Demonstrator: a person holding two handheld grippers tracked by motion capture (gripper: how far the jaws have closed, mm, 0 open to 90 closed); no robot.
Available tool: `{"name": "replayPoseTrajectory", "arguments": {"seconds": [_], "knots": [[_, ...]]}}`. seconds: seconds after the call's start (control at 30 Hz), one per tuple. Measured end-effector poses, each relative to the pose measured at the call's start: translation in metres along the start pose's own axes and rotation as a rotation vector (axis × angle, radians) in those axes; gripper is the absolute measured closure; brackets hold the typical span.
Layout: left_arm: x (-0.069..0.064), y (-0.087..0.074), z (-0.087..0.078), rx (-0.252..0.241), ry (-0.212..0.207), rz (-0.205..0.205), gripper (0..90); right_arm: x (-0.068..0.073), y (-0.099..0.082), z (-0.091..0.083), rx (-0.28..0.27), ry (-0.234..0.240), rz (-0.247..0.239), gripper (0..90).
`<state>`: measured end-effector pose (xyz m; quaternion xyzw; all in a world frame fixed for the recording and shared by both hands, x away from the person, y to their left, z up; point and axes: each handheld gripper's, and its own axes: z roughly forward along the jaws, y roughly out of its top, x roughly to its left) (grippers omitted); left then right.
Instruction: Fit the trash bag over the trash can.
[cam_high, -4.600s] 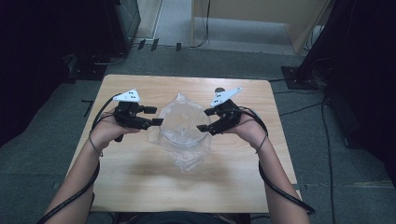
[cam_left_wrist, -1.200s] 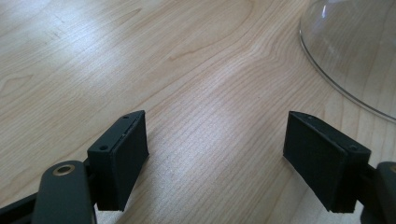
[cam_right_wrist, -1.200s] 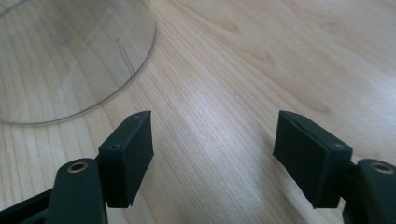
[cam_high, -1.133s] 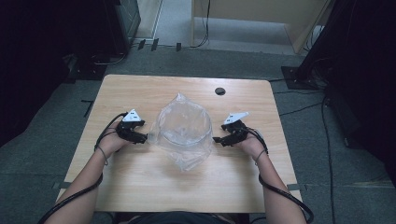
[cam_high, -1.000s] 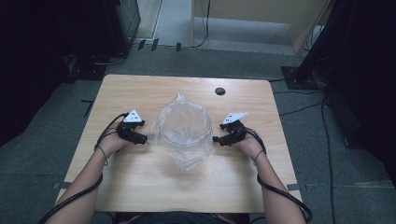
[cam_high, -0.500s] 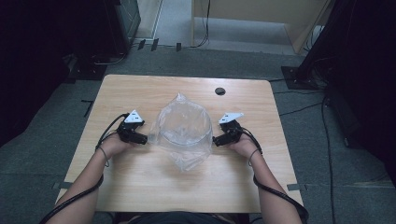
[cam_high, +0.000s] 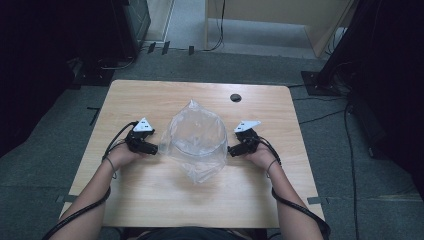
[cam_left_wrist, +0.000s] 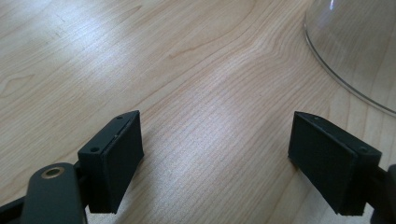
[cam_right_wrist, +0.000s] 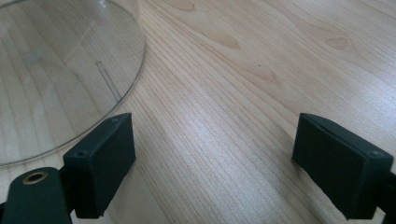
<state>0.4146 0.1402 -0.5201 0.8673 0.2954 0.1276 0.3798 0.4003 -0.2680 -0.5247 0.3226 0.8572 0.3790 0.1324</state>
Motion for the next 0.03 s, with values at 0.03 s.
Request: {"name": "replayPoseTrajectory", "arguments": {"seconds": [0.03], "knots": [[0.0000,0.0000,0.0000,0.000,0.000,0.000,17.2,0.0000,0.0000,0.0000,0.000,0.000,0.000,12.9]]}}
